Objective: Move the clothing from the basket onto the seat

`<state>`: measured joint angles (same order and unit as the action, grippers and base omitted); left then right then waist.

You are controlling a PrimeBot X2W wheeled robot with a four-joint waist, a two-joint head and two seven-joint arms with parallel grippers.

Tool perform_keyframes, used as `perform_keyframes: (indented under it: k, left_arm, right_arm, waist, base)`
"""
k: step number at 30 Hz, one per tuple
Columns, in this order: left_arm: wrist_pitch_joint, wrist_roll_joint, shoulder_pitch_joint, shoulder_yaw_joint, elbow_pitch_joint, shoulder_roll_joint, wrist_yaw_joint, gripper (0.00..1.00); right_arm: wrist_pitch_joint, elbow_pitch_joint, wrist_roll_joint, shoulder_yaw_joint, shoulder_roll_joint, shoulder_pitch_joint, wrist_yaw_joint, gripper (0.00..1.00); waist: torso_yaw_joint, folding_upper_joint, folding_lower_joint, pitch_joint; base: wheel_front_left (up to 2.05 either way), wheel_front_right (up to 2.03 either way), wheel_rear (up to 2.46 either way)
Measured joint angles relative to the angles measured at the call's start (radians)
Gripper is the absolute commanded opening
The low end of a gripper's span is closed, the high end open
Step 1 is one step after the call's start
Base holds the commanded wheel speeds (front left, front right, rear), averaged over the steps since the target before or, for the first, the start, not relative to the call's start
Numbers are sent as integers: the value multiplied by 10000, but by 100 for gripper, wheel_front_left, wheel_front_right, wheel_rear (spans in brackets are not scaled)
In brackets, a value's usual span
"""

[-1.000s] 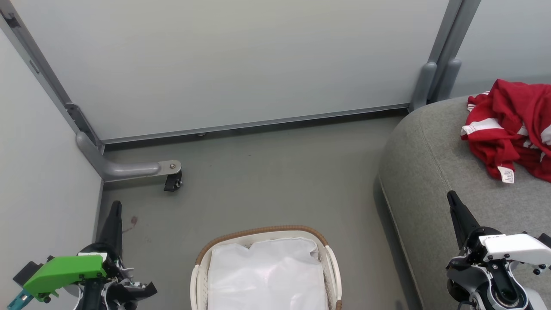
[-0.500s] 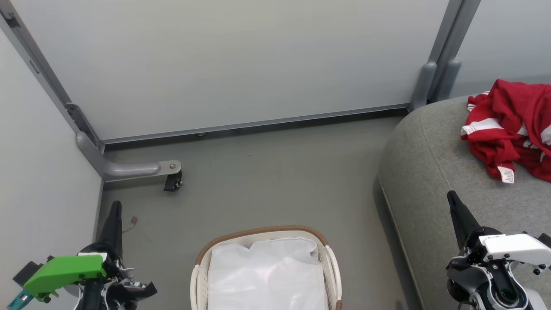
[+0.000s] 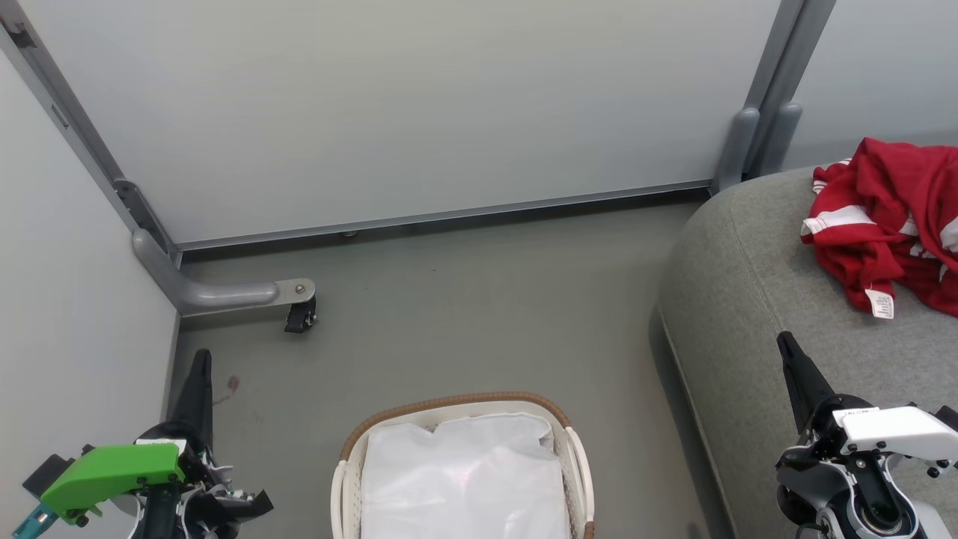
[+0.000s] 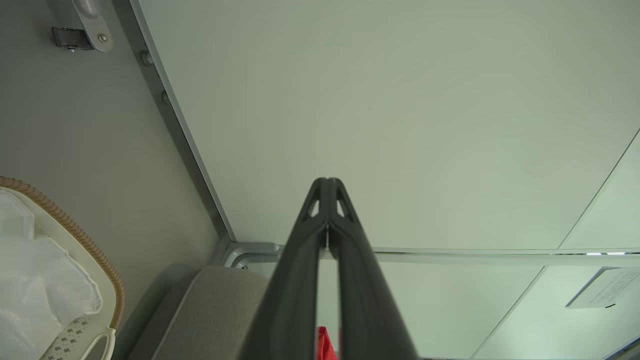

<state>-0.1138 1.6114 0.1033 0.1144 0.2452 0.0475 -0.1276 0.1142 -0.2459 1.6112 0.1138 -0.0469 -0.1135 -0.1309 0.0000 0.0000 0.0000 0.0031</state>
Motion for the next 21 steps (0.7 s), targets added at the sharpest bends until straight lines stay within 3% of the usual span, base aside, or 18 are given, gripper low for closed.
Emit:
perform_keyframes:
  k: [21]
  left_arm:
    - [0,0,0,-2,-2,0,0,0]
  right_arm:
    - [0,0,0,0,0,0,0,0]
  waist:
    - [0,0,0,0]
  base:
    - [0,0,0]
